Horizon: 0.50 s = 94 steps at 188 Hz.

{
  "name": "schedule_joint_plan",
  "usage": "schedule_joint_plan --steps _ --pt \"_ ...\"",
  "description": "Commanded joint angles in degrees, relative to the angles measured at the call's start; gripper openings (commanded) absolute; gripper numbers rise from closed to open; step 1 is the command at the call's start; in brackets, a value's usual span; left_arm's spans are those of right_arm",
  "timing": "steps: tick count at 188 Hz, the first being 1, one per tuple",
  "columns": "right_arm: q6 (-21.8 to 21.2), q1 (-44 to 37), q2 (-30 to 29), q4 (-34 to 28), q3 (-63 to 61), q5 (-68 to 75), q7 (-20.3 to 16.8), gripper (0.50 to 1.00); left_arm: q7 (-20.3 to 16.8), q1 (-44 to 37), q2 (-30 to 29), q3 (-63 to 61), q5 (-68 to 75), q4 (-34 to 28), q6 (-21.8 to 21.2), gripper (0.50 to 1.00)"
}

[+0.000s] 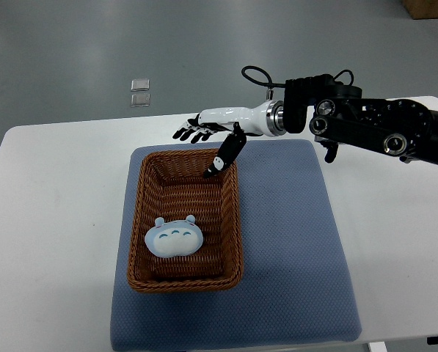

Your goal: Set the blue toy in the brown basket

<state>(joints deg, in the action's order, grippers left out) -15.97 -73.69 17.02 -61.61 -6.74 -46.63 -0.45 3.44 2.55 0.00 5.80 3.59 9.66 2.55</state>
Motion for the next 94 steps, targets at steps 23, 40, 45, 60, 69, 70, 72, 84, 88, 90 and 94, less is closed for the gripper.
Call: schedule_joint_plan --steps 23,40,45,60,69,70,72,84,88,90,94 --pt "0.15 4.78 4.86 0.35 -11.44 9.36 0.01 0.895 -0.01 0.0 0.0 0.0 0.01 0.0 0.0 1.0" --pt "0.15 8.66 6.53 0.44 -17.34 12.79 0.01 0.895 -0.01 0.0 0.0 0.0 0.01 0.0 0.0 1.0" --pt "0.33 10.41 6.71 0.44 -19.88 13.93 0.01 0.895 -0.01 0.0 0.0 0.0 0.01 0.0 0.0 1.0" --pt "0.33 15.6 6.53 1.06 -26.65 17.1 0.01 0.895 -0.01 0.0 0.0 0.0 -0.08 0.0 0.0 1.0" --pt "0.5 19.81 5.57 1.85 -31.65 19.73 0.01 0.895 -0.01 0.0 0.0 0.0 0.01 0.0 0.0 1.0" --pt "0.5 19.82 5.57 1.85 -31.66 19.73 0.01 0.895 -0.01 0.0 0.0 0.0 0.01 0.0 0.0 1.0" --pt "0.5 20.78 5.48 2.02 -32.72 20.35 0.1 0.895 -0.01 0.0 0.0 0.0 0.01 0.0 0.0 1.0" --pt "0.41 25.79 4.07 3.43 -38.52 24.13 0.1 0.895 -0.01 0.0 0.0 0.0 0.01 0.09 0.0 1.0" --pt "0.33 27.2 3.28 3.87 -40.36 25.62 0.1 0.895 -0.01 0.0 0.0 -0.08 0.01 0.09 0.0 1.0" --pt "0.33 27.82 2.75 4.13 -41.33 26.41 0.1 0.895 -0.01 0.0 0.0 -0.08 0.01 0.09 0.0 1.0" --pt "0.33 29.05 1.88 4.57 -42.91 27.91 0.1 0.895 -0.01 0.0 0.0 -0.08 0.01 0.09 0.0 1.0"
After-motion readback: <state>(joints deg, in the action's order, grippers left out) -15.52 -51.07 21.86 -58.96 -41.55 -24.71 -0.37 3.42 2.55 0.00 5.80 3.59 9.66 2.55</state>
